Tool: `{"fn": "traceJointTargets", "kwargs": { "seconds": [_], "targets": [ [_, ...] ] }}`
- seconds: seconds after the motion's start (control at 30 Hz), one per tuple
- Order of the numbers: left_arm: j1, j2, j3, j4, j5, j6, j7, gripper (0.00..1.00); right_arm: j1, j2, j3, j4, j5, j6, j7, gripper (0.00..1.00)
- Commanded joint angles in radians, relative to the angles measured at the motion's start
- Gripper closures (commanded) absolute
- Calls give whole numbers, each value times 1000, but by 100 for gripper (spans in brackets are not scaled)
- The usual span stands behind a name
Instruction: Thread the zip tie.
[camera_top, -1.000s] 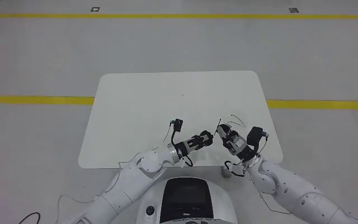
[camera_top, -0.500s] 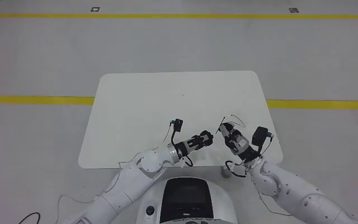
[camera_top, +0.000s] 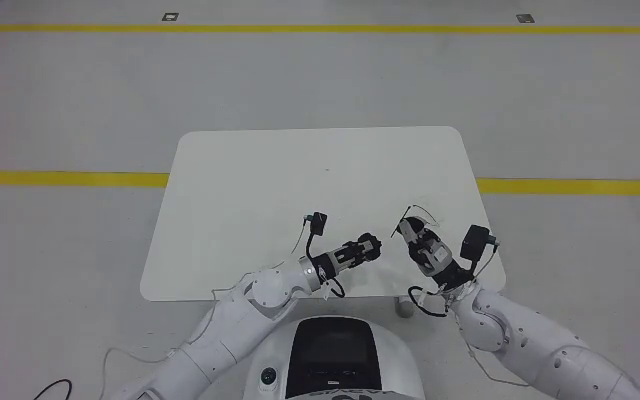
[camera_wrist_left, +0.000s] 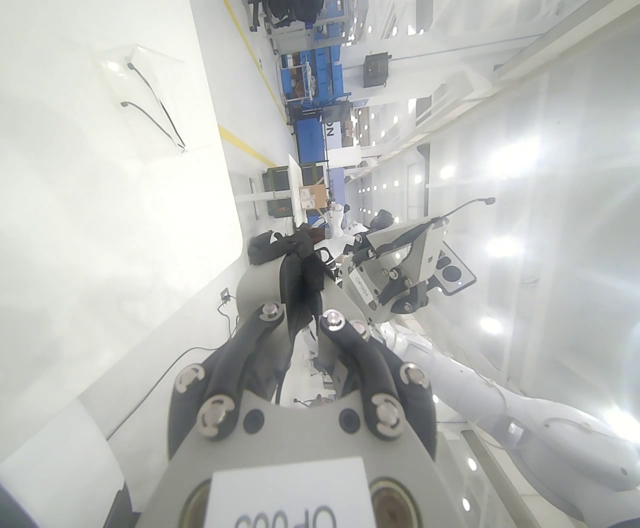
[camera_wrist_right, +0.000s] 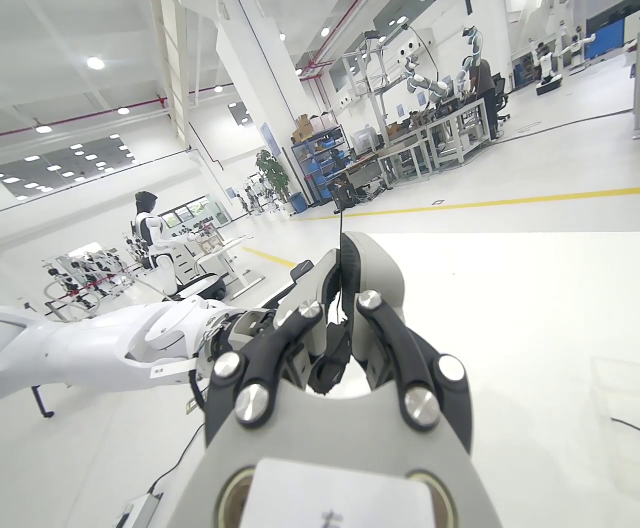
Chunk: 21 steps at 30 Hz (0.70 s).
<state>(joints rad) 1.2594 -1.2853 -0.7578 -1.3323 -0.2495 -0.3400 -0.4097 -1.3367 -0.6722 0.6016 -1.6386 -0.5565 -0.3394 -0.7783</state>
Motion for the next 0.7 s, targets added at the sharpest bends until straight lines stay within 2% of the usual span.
{"fn": "traceJointTargets", "kwargs": {
  "seconds": [0.0, 0.1, 0.33, 0.67],
  "targets": [
    [0, 0, 0, 0, 0, 0, 0, 100, -4, -4, 6, -5, 8, 9, 10, 100],
    [8, -1, 1, -11, 0, 5, 22, 100, -19, -15, 19, -7, -2, 32, 5, 100],
    [8, -3, 1, -7, 2, 7, 47, 100, -46, -46, 37, 9, -32, 102, 19, 100],
    [7, -5, 3, -4, 5, 6, 56, 100, -51, -90, 57, 36, -42, 86, 58, 100]
  ]
}}
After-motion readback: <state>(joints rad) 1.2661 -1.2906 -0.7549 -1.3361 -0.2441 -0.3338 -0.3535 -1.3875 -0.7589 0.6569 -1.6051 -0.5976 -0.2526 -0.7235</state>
